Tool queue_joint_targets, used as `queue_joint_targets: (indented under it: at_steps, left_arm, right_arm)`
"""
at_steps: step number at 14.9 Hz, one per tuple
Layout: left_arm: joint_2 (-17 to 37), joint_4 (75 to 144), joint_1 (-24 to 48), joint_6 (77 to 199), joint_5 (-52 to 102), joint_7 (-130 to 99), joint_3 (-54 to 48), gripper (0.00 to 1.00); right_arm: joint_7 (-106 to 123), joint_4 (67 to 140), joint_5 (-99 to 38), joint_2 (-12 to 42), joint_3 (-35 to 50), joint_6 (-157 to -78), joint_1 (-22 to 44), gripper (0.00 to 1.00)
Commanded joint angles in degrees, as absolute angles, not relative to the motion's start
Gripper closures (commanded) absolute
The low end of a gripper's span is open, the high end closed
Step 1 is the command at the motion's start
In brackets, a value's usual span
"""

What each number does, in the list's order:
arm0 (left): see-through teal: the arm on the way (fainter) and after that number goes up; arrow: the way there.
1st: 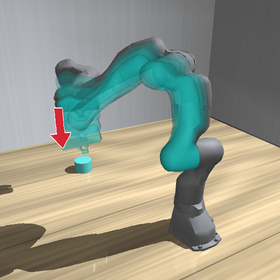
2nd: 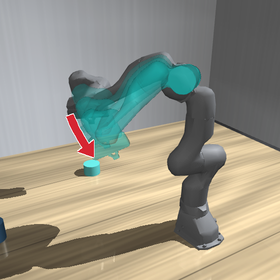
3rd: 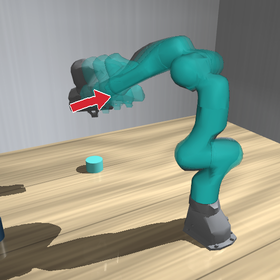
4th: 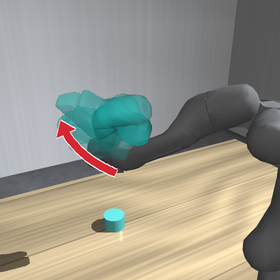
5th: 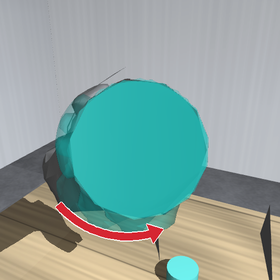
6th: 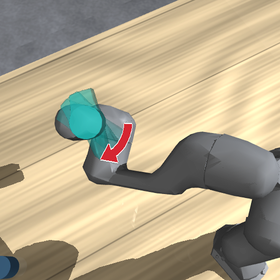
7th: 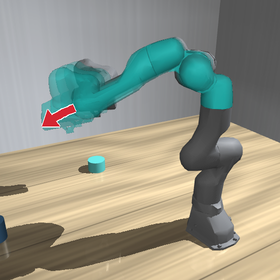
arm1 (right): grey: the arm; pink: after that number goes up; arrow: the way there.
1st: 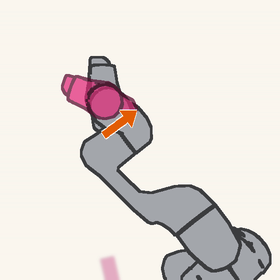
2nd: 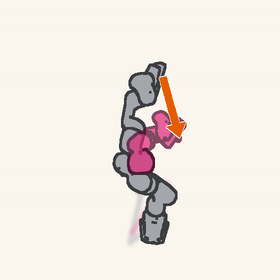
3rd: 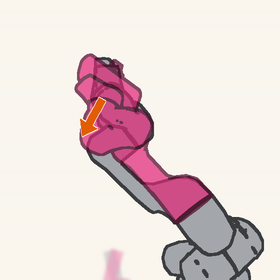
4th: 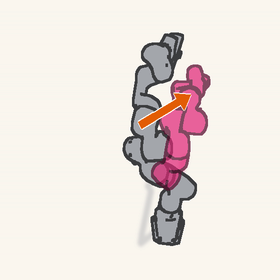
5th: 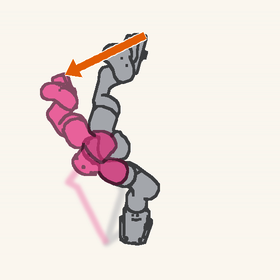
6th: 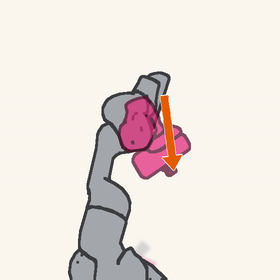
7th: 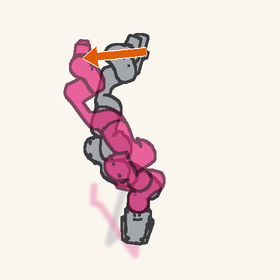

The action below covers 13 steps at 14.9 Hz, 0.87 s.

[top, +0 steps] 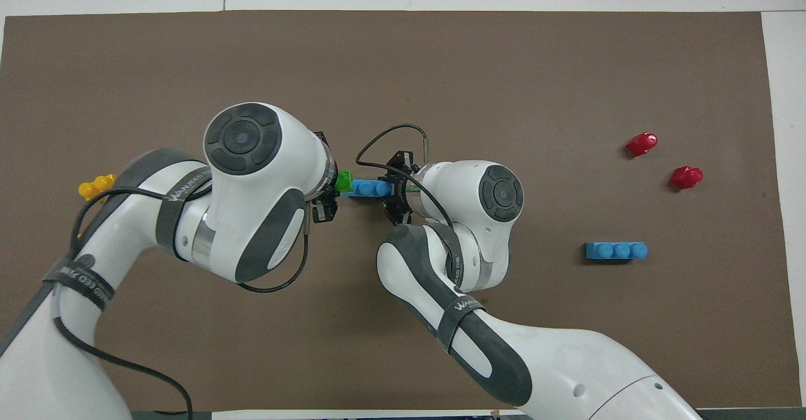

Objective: Remove green block with left arm and hold with right
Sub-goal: 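Carry the green brick toward the yellow bricks while the right gripper carries blue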

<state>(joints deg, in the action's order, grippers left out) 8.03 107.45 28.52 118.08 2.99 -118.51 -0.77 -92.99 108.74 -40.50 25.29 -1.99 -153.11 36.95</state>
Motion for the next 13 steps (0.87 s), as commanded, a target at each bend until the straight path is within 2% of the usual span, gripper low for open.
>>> queue_joint_targets:
  at_steps: [1,5,10,13]
  left_arm:
    - [-0.1,112.7,23.1,112.8,3.3,-107.5,-1.1,1.00]
    - [-7.7,120.8,15.0,112.7,3.8,-84.3,-0.9,1.00]
    - [-9.1,124.0,4.8,111.1,3.8,-46.2,-0.7,1.00]
    - [-7.7,124.6,1.2,112.0,3.7,-28.5,-0.6,1.00]
  right_arm:
    - [-85.7,107.9,-42.1,22.8,-2.0,-149.9,33.1,1.00]
    - [-75.9,107.1,-41.7,19.7,-2.2,-139.6,24.2,1.00]
    - [-64.0,109.9,-41.7,17.4,-2.2,-127.4,9.7,1.00]
    - [-56.9,113.2,-41.4,16.4,-2.4,-124.5,3.1,1.00]
